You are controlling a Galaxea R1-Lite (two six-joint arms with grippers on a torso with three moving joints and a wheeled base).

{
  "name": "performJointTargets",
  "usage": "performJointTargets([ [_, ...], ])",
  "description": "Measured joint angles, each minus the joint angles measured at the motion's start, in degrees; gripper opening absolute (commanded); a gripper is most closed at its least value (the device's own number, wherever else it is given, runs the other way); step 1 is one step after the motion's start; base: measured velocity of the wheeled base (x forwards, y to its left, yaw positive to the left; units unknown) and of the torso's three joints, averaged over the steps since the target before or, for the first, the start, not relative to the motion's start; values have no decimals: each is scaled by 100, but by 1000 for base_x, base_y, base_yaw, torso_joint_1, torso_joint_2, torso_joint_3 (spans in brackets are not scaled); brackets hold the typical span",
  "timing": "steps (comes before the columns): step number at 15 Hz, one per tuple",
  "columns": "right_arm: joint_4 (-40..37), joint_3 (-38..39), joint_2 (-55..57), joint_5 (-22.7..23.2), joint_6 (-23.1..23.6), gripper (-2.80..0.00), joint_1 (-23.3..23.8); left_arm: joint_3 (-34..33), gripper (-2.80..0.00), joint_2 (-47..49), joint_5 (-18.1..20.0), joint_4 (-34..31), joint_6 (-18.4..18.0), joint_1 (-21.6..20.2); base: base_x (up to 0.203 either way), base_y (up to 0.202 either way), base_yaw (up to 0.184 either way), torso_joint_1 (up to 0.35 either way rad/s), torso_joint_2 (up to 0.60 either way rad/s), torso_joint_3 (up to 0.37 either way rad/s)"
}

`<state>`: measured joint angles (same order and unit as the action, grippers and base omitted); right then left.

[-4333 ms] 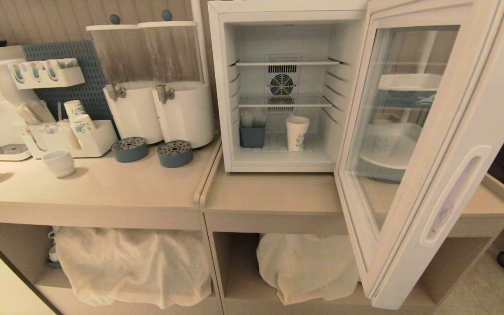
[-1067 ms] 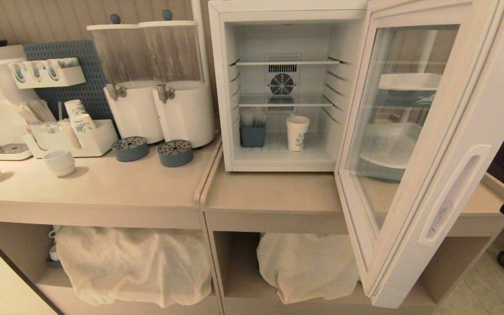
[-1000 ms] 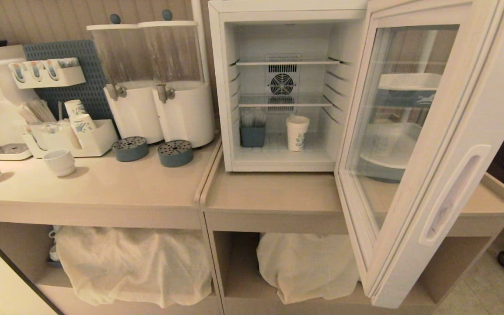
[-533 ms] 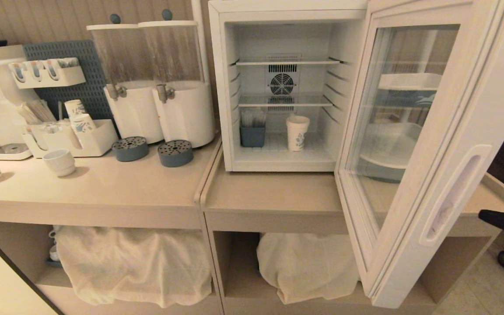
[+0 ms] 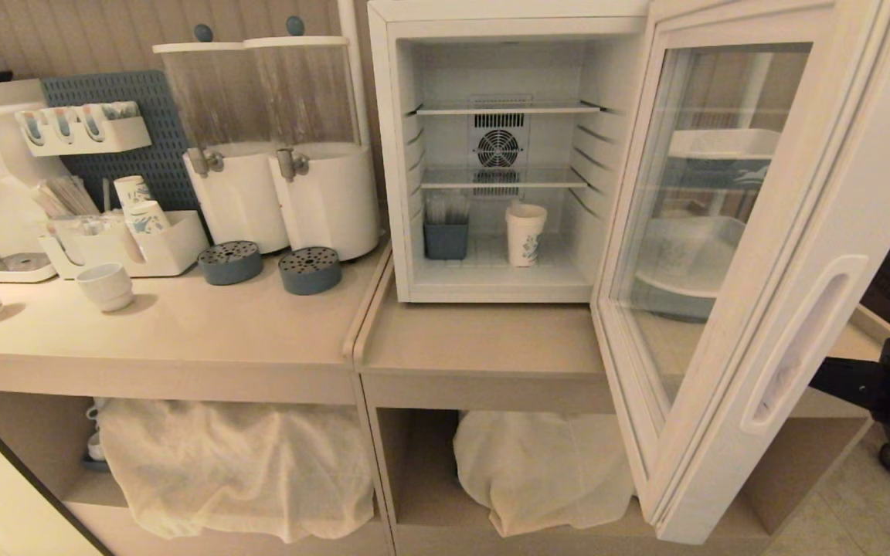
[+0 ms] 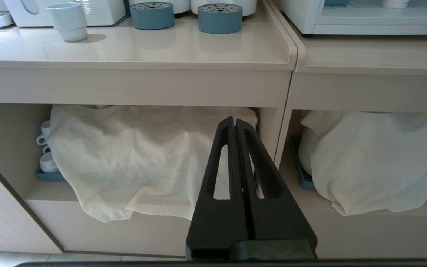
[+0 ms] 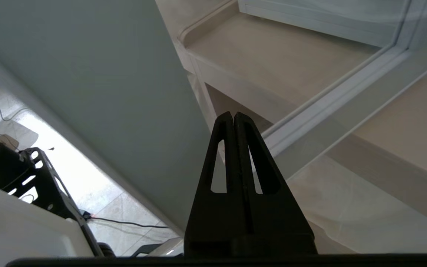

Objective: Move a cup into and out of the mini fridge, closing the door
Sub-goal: Close the freezer door

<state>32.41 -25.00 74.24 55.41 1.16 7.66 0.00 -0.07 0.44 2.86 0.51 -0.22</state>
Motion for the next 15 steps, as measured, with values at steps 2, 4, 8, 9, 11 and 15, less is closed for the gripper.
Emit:
performJointTargets([
  [2, -9, -82, 44, -306, -80, -280, -360, 0, -280, 0, 0, 2, 1, 0, 0, 0, 0, 0, 0, 0],
  [4, -15, -247, 83, -745, -297, -280, -777, 0, -280, 0, 0, -2, 6, 0, 0, 0, 0, 0, 0, 0],
  [8, -13, -598, 205, -1214, -416, -280, -1421, 0, -280, 0, -1, -2, 6, 0, 0, 0, 0, 0, 0, 0],
  [9, -13, -656, 245, -1407, -421, -280, -1590, 0, -280, 0, -1, 1, 6, 0, 0, 0, 0, 0, 0, 0],
  [11, -11, -785, 357, -1877, -442, -280, -1984, 0, -280, 0, -1, -2, 9, 0, 0, 0, 0, 0, 0, 0],
  [15, -4, -1445, 858, -3158, -607, -280, -2688, 0, -280, 0, 0, 1, 9, 0, 0, 0, 0, 0, 0, 0],
])
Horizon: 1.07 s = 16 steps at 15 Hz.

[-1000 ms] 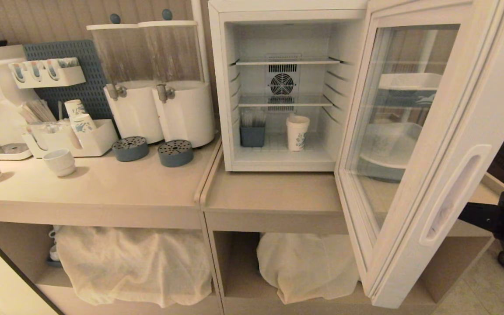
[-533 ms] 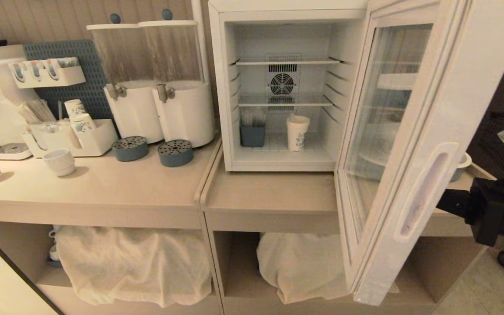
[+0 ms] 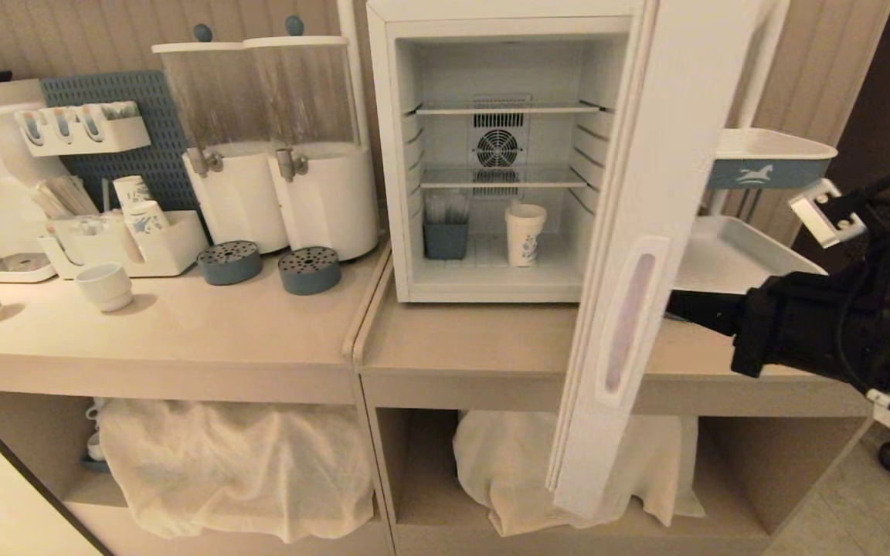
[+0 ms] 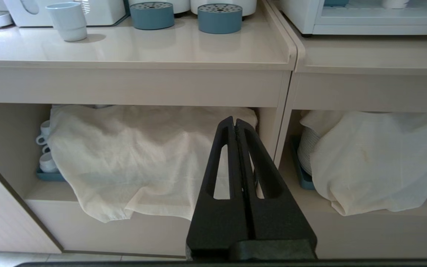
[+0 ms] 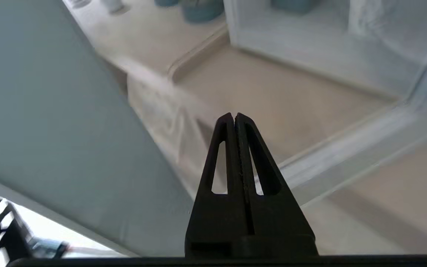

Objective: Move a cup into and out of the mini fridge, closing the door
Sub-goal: Close the freezer door

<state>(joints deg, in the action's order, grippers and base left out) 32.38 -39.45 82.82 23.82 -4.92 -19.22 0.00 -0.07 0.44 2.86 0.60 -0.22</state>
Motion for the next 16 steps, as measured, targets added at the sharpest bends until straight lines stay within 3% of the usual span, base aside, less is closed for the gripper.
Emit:
performJointTargets([
  [4, 0, -566, 472, -565, -76, -280, -365, 0, -280, 0, -4, -2, 22, 0, 0, 0, 0, 0, 0, 0],
  [9, -48, -1976, 1650, -2084, -132, -280, -941, 0, -280, 0, -4, -2, 26, 0, 0, 0, 0, 0, 0, 0],
  [13, -410, -3043, 2351, -2381, -131, -280, -1124, 0, -280, 0, -11, 7, 24, 0, 0, 0, 0, 0, 0, 0],
  [16, -523, -3893, 2972, -2944, -136, -280, -1203, 0, -280, 0, -11, 11, 26, 0, 0, 0, 0, 0, 0, 0],
])
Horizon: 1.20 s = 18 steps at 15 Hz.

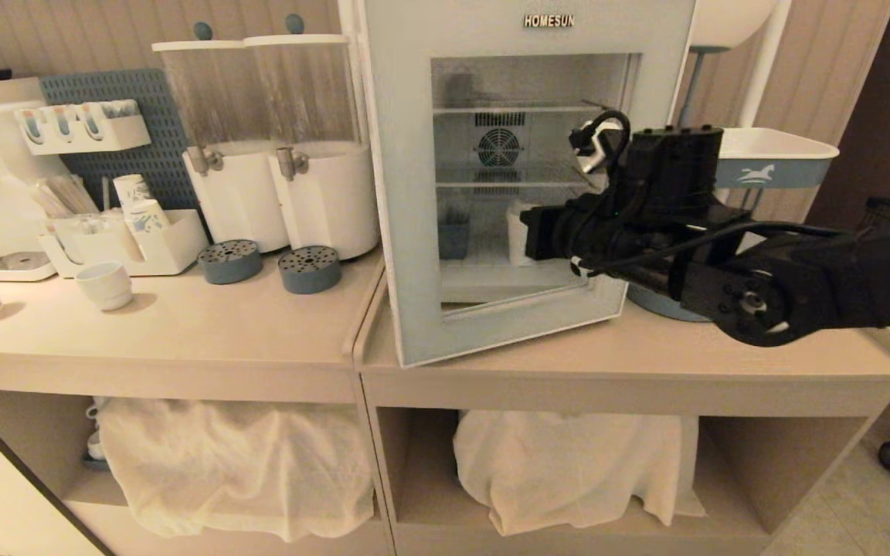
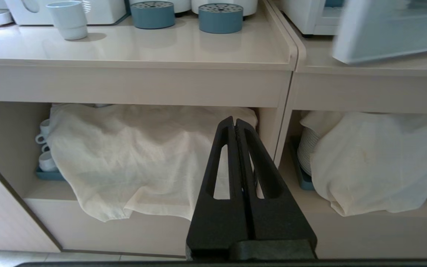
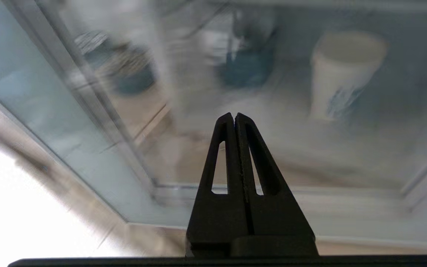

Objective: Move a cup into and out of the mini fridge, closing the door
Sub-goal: Close the freezer door

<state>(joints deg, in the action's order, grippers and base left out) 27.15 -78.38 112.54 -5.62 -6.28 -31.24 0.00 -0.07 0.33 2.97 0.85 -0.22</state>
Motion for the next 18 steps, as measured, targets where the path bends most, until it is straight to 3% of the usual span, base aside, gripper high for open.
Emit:
performJointTargets([
  [8, -973, -2890, 1815, -904, 195, -280, 21, 0, -280, 0, -1, 1, 17, -1, 0, 0, 0, 0, 0, 0],
  [10, -1122, -3208, 2145, -1061, 403, -280, 21, 0, -280, 0, -2, 4, 18, -1, 0, 0, 0, 0, 0, 0],
  [14, -1175, -3171, 2234, -1084, 388, -280, 86, 0, -280, 0, 0, -2, 18, 0, 0, 0, 0, 0, 0, 0],
  [18, -1147, -1804, 1326, -848, 273, -280, 211, 0, -280, 0, 0, -2, 11, 0, 0, 0, 0, 0, 0, 0],
])
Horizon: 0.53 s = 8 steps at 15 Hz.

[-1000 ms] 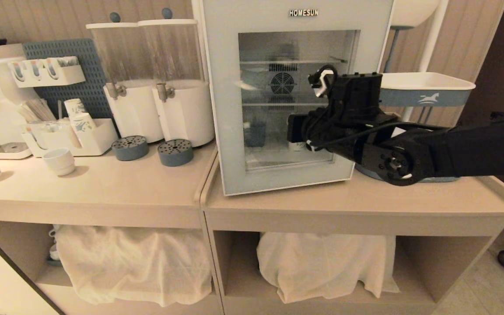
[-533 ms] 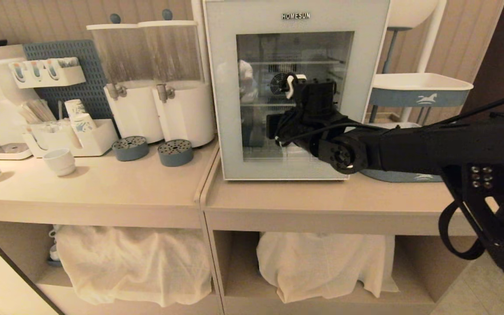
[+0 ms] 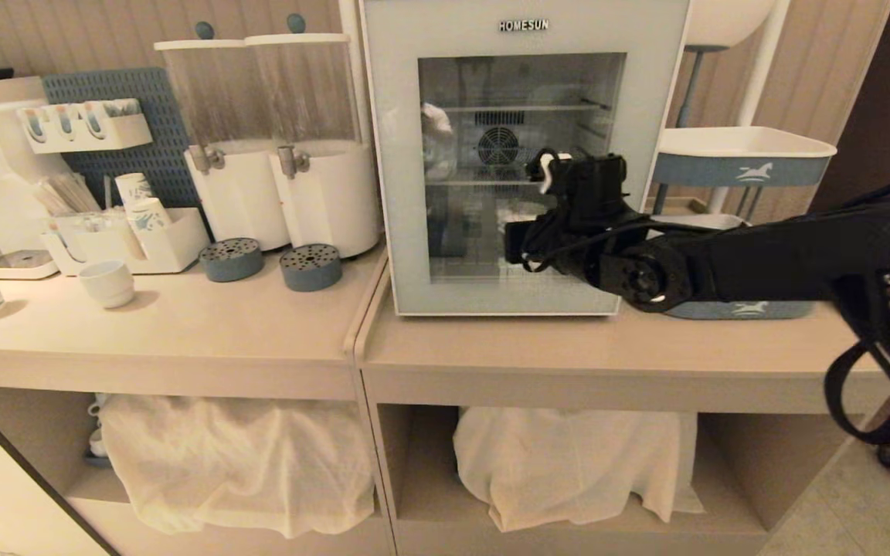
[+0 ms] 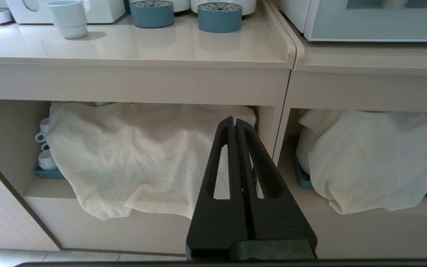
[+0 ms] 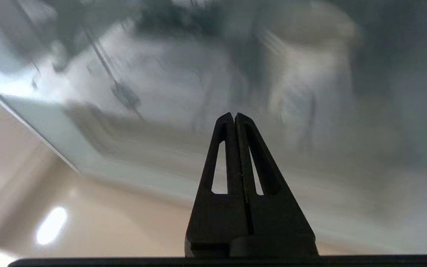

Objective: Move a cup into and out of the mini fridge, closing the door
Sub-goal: Close the freezer door, then open the freezer door

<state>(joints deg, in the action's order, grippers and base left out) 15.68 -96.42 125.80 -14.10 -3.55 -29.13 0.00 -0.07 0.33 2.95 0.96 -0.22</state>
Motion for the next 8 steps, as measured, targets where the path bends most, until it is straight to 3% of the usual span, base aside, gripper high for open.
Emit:
performJointTargets([
  [3, 25, 1457, -1355, 586, -15, -280, 249, 0, -280, 0, 2, 0, 2, 1, 0, 0, 0, 0, 0, 0],
  [8, -177, 3238, -3843, 1160, -184, -280, 1536, 0, -280, 0, 0, 2, 2, 0, 0, 0, 0, 0, 0, 0],
])
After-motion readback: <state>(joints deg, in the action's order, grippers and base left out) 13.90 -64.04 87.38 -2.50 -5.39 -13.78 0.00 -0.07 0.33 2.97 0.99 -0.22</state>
